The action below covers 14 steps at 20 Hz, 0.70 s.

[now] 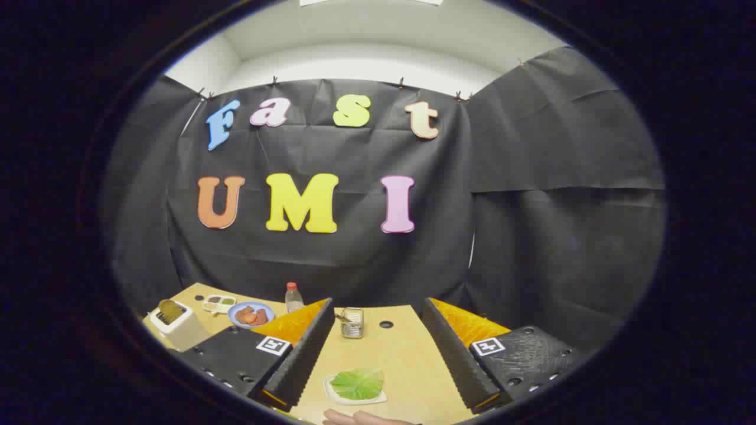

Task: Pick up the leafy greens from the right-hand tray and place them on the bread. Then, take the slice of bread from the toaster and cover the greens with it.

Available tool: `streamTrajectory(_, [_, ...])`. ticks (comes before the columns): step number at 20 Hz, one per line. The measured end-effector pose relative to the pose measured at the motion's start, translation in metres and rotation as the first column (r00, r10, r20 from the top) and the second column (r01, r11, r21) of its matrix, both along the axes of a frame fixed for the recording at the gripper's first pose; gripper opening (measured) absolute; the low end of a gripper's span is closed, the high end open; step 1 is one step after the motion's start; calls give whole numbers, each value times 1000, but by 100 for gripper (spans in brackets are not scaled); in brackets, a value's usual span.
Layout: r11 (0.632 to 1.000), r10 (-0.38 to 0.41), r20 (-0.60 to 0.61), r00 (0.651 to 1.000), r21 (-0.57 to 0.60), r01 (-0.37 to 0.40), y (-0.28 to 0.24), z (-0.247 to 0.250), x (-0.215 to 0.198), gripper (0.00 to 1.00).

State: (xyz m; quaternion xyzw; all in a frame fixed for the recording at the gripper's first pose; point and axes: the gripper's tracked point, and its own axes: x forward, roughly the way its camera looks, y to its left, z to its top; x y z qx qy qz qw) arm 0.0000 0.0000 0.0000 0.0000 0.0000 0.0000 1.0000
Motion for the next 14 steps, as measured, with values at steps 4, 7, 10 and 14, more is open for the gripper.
streamTrajectory(4, [999,51,6,999,0,-51,4,2,9,95])
streamTrajectory(7, [996,91,18,996,-9,-91,6,1,15,95])
streamTrajectory(10, [993,121,10,993,-3,-121,5,-11,26,95])
streamTrajectory(14, [986,166,-41,985,6,-166,0,-42,48,95])
